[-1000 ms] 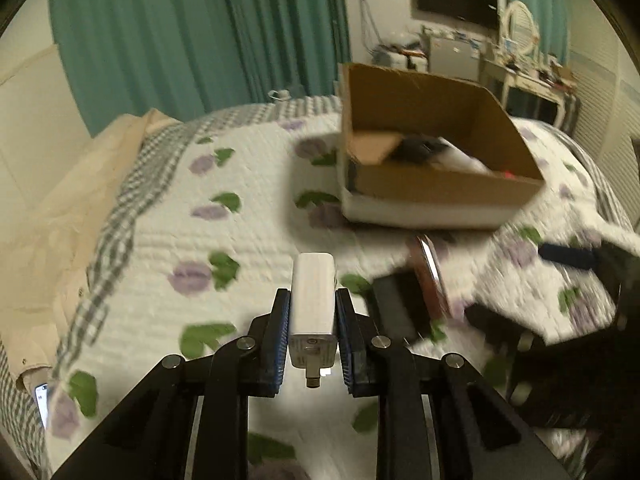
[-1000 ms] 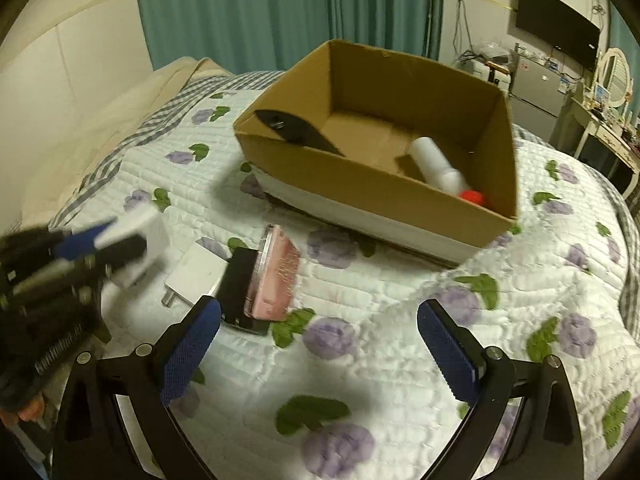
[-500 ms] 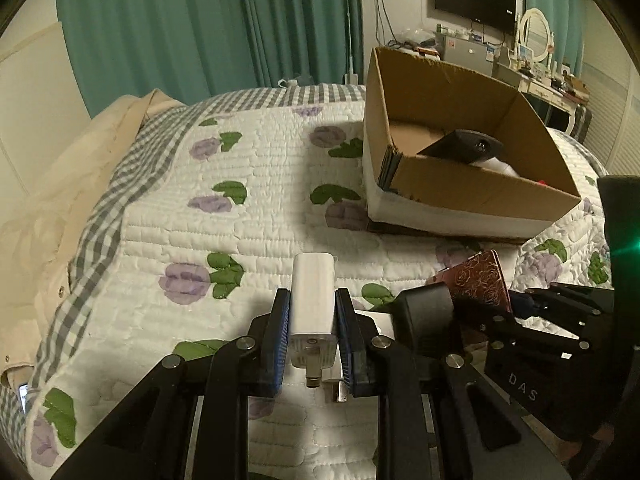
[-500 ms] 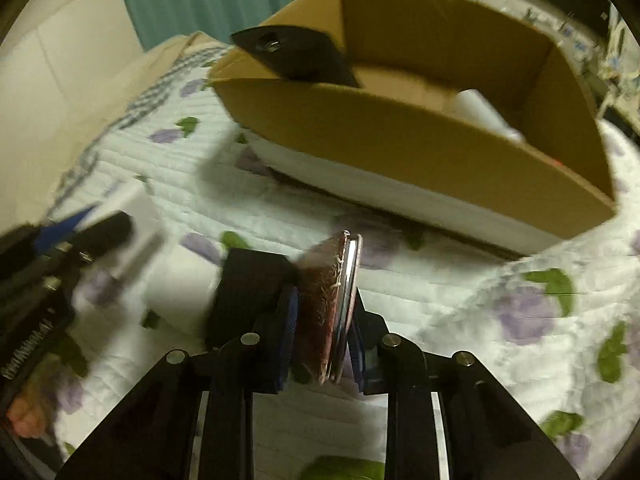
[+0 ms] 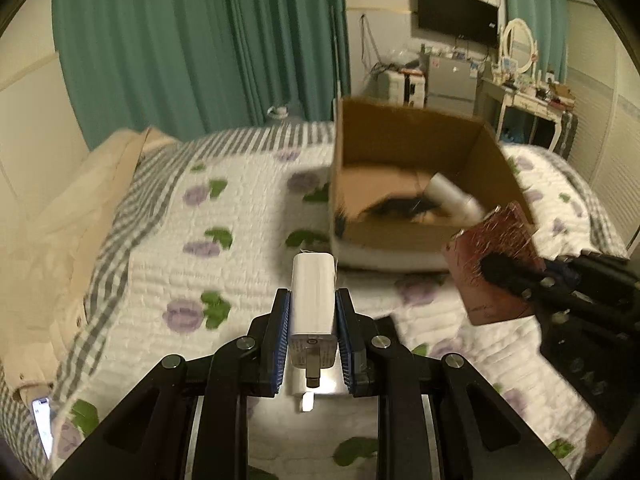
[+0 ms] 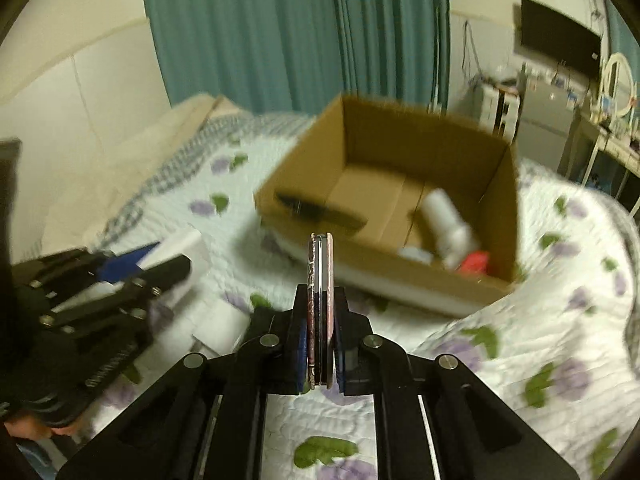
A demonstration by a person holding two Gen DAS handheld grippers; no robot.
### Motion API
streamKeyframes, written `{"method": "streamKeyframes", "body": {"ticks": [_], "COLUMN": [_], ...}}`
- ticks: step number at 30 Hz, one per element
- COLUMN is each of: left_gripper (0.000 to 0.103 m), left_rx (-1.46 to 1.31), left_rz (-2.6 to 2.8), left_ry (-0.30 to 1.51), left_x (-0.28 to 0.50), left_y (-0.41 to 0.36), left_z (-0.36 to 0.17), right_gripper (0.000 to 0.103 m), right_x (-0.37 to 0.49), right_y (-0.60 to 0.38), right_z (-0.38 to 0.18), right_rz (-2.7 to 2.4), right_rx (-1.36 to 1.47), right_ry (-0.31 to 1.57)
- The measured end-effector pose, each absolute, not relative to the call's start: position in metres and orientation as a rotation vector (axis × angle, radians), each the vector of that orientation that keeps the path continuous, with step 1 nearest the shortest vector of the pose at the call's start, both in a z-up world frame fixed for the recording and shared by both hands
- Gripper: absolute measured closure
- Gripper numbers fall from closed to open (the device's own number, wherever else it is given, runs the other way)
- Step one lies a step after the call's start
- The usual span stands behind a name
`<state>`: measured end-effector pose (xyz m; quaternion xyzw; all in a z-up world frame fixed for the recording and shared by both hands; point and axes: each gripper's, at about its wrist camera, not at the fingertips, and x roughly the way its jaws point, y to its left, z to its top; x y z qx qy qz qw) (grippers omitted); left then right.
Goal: Organize rigid objects
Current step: 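Carry the charger and pink phone into the box and open both tools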
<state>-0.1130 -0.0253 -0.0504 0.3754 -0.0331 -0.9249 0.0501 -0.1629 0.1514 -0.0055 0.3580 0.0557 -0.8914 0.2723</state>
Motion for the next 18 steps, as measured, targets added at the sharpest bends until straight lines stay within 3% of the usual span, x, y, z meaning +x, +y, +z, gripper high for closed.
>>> {"method": "streamKeyframes", "body": {"ticks": [11, 18], "left_gripper": [0.081, 0.081], "left_rx": [0.959, 0.996], "left_rz": [-2.951, -2.948], "left_ry": [-0.172, -0.217], "left_x": [-0.163, -0.226], "left_y": [0.019, 0.039], "left_z": [0.018, 0.007], "right_gripper": [0.094, 0.094], "right_x": [-0.206, -0.269], "right_y": [0.191, 0.208], "right_z": [0.092, 0.087], "right_rz": [-2.537, -2.578], "right_rx": [0.769, 0.792], "right_ry": [0.216, 0.199]}}
